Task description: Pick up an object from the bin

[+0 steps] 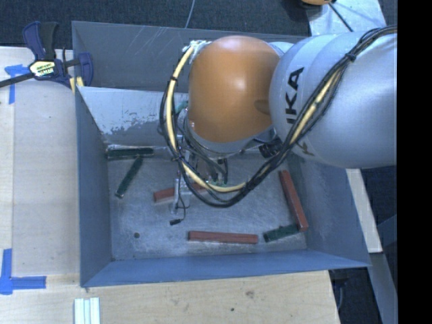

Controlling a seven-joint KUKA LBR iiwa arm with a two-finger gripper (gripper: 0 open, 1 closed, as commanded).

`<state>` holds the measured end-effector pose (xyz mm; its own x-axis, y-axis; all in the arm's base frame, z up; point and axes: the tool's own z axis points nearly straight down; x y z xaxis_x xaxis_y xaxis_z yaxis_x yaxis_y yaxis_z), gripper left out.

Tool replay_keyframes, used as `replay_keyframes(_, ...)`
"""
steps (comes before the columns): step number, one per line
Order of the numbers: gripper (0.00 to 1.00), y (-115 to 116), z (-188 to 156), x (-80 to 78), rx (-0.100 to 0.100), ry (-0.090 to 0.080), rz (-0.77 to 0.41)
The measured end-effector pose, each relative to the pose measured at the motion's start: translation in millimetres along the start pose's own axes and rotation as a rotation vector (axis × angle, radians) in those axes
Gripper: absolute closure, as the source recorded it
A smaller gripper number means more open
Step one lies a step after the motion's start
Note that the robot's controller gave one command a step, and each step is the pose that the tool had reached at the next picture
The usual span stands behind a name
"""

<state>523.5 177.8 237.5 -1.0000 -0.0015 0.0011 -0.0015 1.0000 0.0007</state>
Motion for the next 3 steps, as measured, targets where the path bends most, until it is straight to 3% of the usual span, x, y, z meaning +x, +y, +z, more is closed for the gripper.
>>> replay_keyframes(1, 0.00, -1, -2, -1.2, -0.001, -0.004, 0.002)
replay_keyframes(2, 0.00, -26, 60, -35.2, 0.000, -0.008, -0.106)
replay_keyframes(3, 0.00, -61, 162, -62.8, 0.001, -0.004, -0.084)
